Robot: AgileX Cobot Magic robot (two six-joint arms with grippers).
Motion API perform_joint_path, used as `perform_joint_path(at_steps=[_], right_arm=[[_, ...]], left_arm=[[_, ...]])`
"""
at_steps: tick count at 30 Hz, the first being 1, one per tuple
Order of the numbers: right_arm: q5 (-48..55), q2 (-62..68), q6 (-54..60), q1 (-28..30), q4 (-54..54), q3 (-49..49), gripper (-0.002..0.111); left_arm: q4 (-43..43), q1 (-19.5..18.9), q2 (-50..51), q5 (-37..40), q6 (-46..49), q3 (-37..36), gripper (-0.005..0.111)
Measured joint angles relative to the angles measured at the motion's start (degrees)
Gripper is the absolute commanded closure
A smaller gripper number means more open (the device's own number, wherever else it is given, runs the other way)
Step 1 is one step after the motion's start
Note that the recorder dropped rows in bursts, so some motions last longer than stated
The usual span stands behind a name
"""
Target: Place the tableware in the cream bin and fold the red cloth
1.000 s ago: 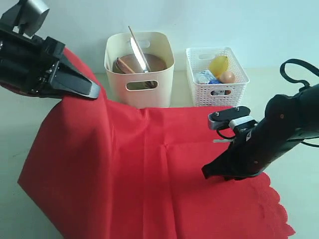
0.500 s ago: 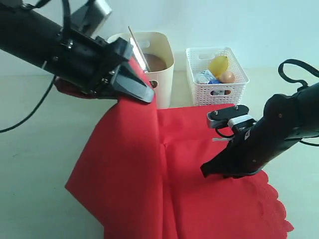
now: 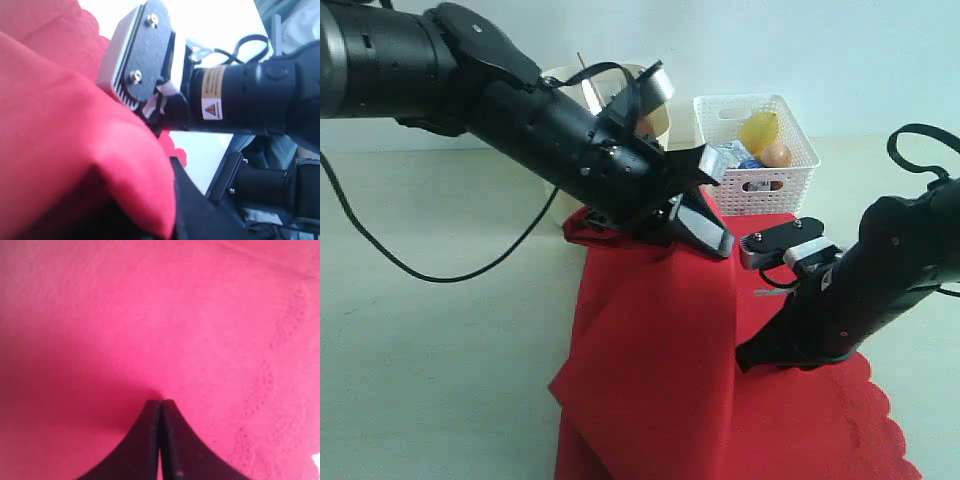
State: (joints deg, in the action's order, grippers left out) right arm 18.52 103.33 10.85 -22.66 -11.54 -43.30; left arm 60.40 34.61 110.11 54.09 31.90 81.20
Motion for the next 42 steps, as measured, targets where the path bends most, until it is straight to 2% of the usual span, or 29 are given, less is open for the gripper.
perform_joint_path(at_steps=[5,7,10,12,15,17,18,21,24,28,29,35,37,42], right_arm=[[7.7,-4.4,-1.3,0.0,3.7,1.2,0.108],[9.4,-8.8,-7.2,0.0,10.0,1.2,0.108],[11.1,-15.3,-24.1,0.0,25.9,1.2,0.108],[12.2,-18.6,-32.4,0.0,33.6,1.2,0.108],[14.9,-23.1,-41.7,0.0,41.2,1.2,0.108],[15.7,-26.2,-44.5,0.0,42.9,1.2,0.108],[15.8,-27.9,-45.1,0.0,43.1,1.2,0.108],[14.9,-32.2,-45.9,0.0,43.1,1.9,0.108],[13.5,-34.2,-46.2,0.0,43.1,2.8,0.108],[11.5,-35.2,-46.4,0.0,43.1,3.6,0.108],[10.8,-35.3,-46.5,0.0,43.1,4.0,0.108],[4.1,-35.3,-46.6,0.0,42.3,6.3,0.108],[0.3,-35.2,-46.1,0.0,41.1,7.1,0.108],[-4.0,-33.2,-38.5,0.0,34.1,7.3,0.107]], left_arm=[[5.4,1.1,4.0,-1.2,1.5,1.6,0.107],[5.8,1.1,4.7,-2.3,2.5,1.8,0.107],[6.2,1.1,4.8,-4.2,4.0,1.9,0.107],[6.2,1.1,4.8,-5.7,5.7,1.9,0.100],[9.2,1.1,5.7,-6.7,10.3,2.0,0.065],[12.0,1.7,7.7,-7.0,14.4,2.4,0.039],[12.5,2.2,8.5,-7.3,17.8,2.6,0.030],[12.4,5.0,9.1,-7.1,25.7,3.3,0.027],[10.4,6.7,9.1,-6.4,28.1,4.6,0.029],[1.5,7.3,9.0,-4.7,27.0,6.0,0.031],[-3.3,7.3,8.6,-4.7,25.2,6.3,0.031],[-30.5,7.3,6.6,-2.7,7.0,6.5,0.031],[-37.1,7.3,6.5,-0.6,2.9,6.2,0.031],[-43.1,7.3,6.5,1.3,-1.1,2.7,0.031]])
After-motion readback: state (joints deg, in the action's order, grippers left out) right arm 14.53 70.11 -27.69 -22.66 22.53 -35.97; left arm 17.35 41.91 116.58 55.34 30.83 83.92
